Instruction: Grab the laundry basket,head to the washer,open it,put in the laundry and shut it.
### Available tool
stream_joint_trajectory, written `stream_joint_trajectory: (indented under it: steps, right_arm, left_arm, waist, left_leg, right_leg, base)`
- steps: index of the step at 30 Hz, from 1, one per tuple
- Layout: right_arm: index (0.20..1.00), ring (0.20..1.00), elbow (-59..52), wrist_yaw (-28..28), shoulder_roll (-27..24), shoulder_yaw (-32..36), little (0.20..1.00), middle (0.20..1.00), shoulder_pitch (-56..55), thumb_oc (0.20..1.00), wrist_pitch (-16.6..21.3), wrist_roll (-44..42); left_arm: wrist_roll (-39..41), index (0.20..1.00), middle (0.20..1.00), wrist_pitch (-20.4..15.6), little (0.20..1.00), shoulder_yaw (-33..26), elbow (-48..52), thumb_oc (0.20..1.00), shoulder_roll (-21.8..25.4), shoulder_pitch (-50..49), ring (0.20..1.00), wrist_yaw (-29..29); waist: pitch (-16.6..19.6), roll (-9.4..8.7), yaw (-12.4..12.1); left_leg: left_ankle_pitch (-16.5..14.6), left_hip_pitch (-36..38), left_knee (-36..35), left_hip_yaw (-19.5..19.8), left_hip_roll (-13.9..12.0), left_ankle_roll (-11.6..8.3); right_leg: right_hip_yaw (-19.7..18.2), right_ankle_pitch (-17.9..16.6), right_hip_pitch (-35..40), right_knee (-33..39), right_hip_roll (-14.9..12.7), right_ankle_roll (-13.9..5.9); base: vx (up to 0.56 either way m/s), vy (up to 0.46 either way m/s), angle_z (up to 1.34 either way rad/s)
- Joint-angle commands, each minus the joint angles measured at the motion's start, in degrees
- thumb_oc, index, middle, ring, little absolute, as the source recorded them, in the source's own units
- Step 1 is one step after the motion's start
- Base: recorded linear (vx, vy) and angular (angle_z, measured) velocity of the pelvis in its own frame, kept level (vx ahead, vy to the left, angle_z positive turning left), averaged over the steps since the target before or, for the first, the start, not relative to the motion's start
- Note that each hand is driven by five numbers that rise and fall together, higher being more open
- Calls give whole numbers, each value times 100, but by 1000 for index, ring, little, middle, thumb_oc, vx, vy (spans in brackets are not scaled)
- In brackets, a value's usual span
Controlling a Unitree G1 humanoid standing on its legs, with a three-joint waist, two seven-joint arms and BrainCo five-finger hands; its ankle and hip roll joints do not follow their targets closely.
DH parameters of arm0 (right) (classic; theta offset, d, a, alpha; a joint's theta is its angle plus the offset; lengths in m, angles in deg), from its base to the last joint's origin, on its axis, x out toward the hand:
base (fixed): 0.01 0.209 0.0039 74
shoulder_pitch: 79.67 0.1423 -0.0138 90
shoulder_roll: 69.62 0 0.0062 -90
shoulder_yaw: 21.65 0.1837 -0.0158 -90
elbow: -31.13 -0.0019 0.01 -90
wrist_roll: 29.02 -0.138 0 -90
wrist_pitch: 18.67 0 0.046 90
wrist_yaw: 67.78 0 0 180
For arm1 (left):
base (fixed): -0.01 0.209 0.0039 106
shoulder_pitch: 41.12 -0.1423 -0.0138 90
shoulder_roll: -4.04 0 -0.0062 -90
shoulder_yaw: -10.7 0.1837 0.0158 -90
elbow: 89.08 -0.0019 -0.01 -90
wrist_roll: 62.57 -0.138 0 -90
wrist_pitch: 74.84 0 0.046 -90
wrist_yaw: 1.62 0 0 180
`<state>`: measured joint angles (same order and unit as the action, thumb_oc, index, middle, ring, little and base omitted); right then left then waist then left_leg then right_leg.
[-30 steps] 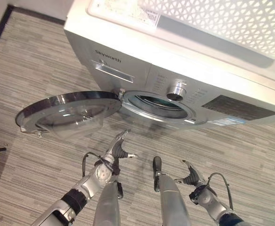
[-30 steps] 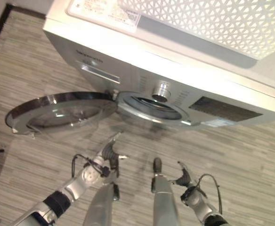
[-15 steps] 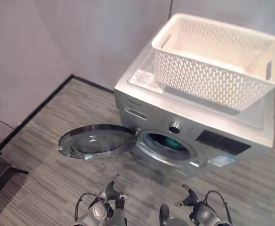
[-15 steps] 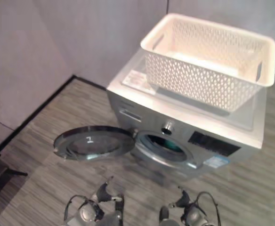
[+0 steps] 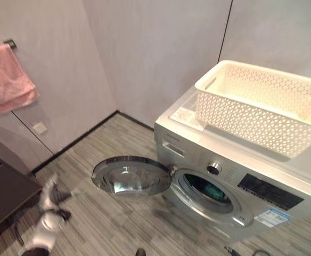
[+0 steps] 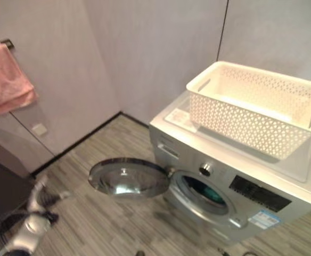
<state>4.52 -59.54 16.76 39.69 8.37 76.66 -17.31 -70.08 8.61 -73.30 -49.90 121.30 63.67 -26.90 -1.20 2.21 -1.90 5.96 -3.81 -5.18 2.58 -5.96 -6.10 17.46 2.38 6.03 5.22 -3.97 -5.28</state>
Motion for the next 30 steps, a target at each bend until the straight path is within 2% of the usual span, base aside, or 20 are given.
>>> stream_joint_trajectory:
  steps: [1,6,12,14,15,17,22,25,29,30]
  right_arm:
    - [1000,1000,-389,-41,39,-233,1000,1000,439,1000,204,-23]
    - [1000,1000,-676,-8,45,-571,1000,1000,813,1000,256,-189]
    - [1000,1000,-929,34,96,-830,1000,1000,1152,1000,299,-436]
    - [1000,1000,-1112,67,103,-943,1000,1000,1261,1000,314,-546]
    - [1000,1000,-1115,66,109,-937,1000,1000,1264,1000,311,-547]
    - [1000,1000,-1168,129,152,-1017,1000,1000,1357,1000,325,-611]
    - [1000,1000,-1240,147,204,-1095,1000,1000,1454,1000,318,-643]
    - [1000,1000,-1317,136,211,-1120,1000,1000,1488,1000,309,-635]
    - [1000,1000,-1443,35,97,-1121,1000,1000,1563,1000,251,-575]
    - [1000,1000,-1444,35,96,-1120,1000,1000,1563,1000,250,-575]
  left_arm:
    - [-237,1000,1000,48,1000,237,-668,1000,524,1040,1000,-205]
    - [-96,1000,1000,83,1000,989,-1421,1000,946,2477,1000,-88]
    - [183,1000,1000,83,1000,1869,-1951,1000,1031,4043,1000,39]
    - [400,1000,1000,71,1000,2067,-2148,1000,1076,4600,1000,64]
    - [404,1000,1000,68,1000,2088,-2160,1000,1077,4624,1000,67]
    - [573,1000,1000,46,1000,2273,-2248,1000,1073,5033,1000,81]
    - [655,1000,1000,32,1000,2379,-2348,1000,1036,5245,1000,103]
    - [746,1000,1000,-28,1000,2302,-2338,1000,963,5108,1000,186]
    - [1038,1000,1000,-89,1000,2266,-2361,1000,842,4841,1000,775]
    - [1039,1000,1000,-90,1000,2267,-2361,1000,842,4842,1000,776]
  waist:
    - [-441,-332,202]
    - [-731,-636,282]
    - [-1002,-1036,374]
    - [-1072,-1215,474]
    - [-1069,-1223,470]
    - [-1151,-1362,514]
    - [-1164,-1467,596]
    - [-1153,-1453,631]
    - [-1150,-1384,670]
    - [-1151,-1384,669]
  left_leg:
    - [-129,-77,18,-97,-47,-45]
    - [-65,-542,18,-193,-84,-1]
    - [26,-1029,18,-205,-104,23]
    - [49,-1215,20,-221,-142,23]
    - [50,-1226,22,-221,-141,24]
    - [30,-1380,44,-216,-169,32]
    - [-7,-1489,59,-254,-155,60]
    - [-59,-1484,69,-318,-132,86]
    - [-127,-1429,88,-423,-110,115]
    - [-127,-1427,88,-424,-110,115]
  right_leg:
    - [-519,-238,-544,-27,-52,-204]
    - [-701,-414,-1091,-82,-49,-263]
    - [-735,-616,-1579,-77,-65,-356]
    - [-770,-715,-1757,-47,-42,-405]
    - [-771,-716,-1768,-48,-44,-405]
    - [-814,-778,-1918,-25,-23,-449]
    - [-902,-833,-2076,-22,-19,-490]
    - [-954,-852,-2130,-22,-53,-501]
    - [-1034,-875,-2147,-22,-87,-513]
    - [-1035,-875,-2146,-22,-87,-513]
  base:
    - [-96,42,-9]
    - [-97,36,-23]
    - [-28,14,-5]
    - [0,0,0]
    - [0,0,0]
    - [0,0,0]
    - [26,14,0]
    - [30,52,-11]
    - [21,61,-13]
    - [12,46,-19]
